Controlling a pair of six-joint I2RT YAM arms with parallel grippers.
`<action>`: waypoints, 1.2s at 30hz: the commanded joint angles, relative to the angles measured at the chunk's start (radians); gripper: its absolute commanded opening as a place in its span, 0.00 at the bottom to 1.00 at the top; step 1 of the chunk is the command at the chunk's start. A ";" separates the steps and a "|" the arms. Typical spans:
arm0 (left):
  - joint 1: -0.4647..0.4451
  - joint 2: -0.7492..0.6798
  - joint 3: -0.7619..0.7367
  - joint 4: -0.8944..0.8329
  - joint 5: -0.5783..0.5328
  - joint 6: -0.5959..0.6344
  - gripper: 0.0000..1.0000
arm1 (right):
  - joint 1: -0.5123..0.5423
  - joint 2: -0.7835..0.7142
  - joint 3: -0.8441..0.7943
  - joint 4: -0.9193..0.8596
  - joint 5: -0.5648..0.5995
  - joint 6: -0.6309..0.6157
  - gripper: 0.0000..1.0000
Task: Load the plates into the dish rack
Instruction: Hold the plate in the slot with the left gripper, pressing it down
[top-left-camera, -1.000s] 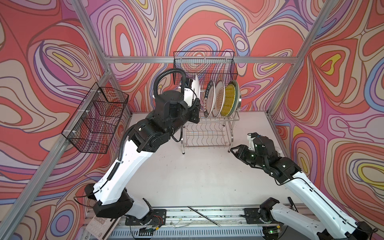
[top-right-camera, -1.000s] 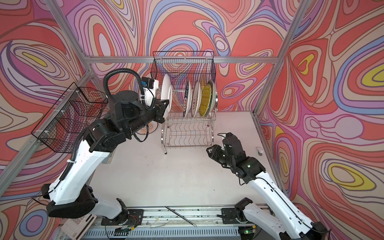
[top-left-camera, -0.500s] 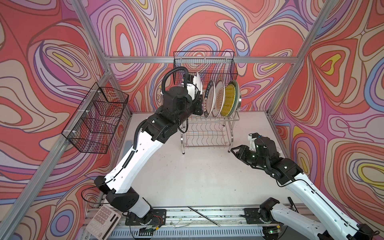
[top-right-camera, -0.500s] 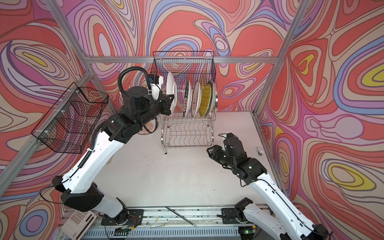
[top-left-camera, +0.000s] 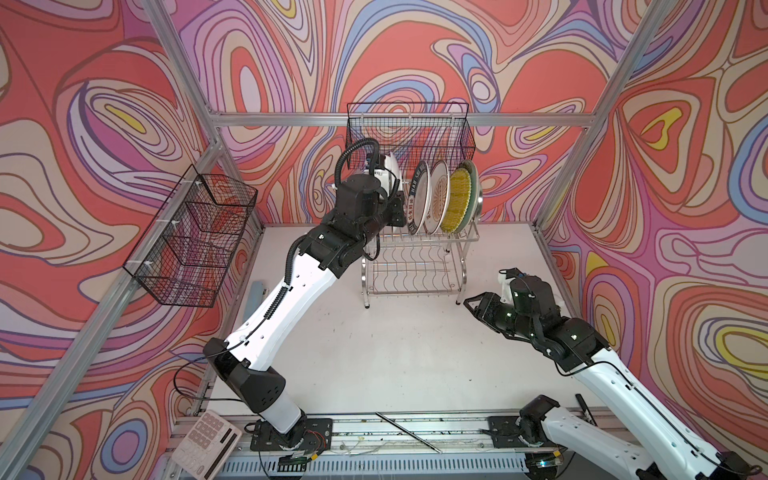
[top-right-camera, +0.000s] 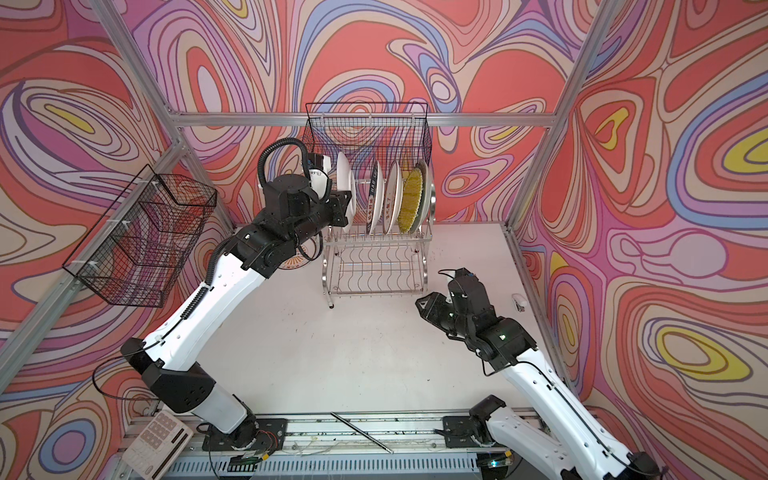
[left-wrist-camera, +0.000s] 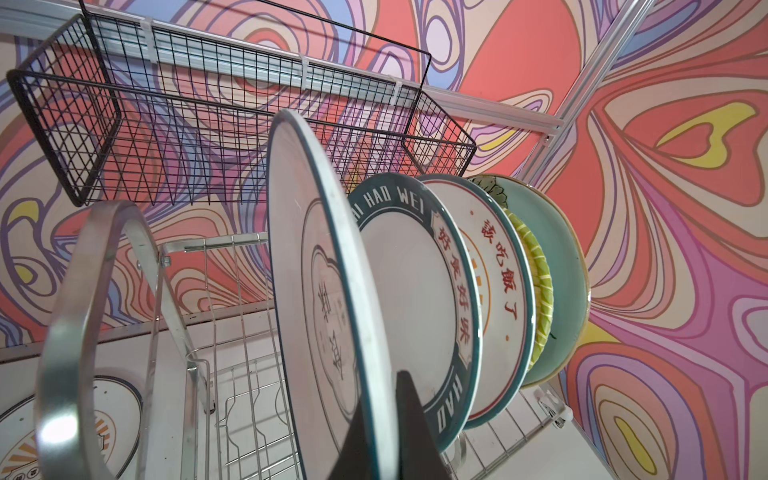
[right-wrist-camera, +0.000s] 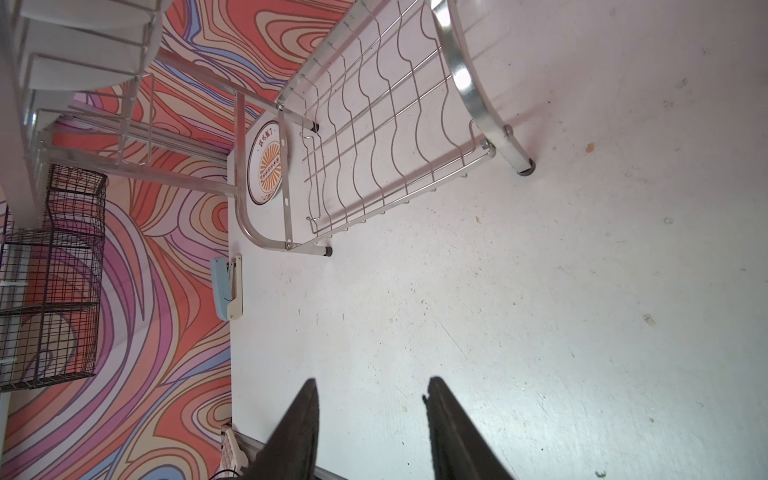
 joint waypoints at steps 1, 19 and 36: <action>0.010 -0.005 -0.008 0.102 0.002 -0.025 0.00 | 0.004 -0.001 0.017 -0.016 0.014 0.002 0.43; 0.030 0.039 -0.040 0.126 0.032 -0.040 0.00 | 0.004 0.006 0.024 -0.025 0.022 0.003 0.44; 0.055 0.082 -0.040 0.126 0.048 -0.061 0.00 | 0.004 0.028 0.034 -0.024 0.025 -0.002 0.43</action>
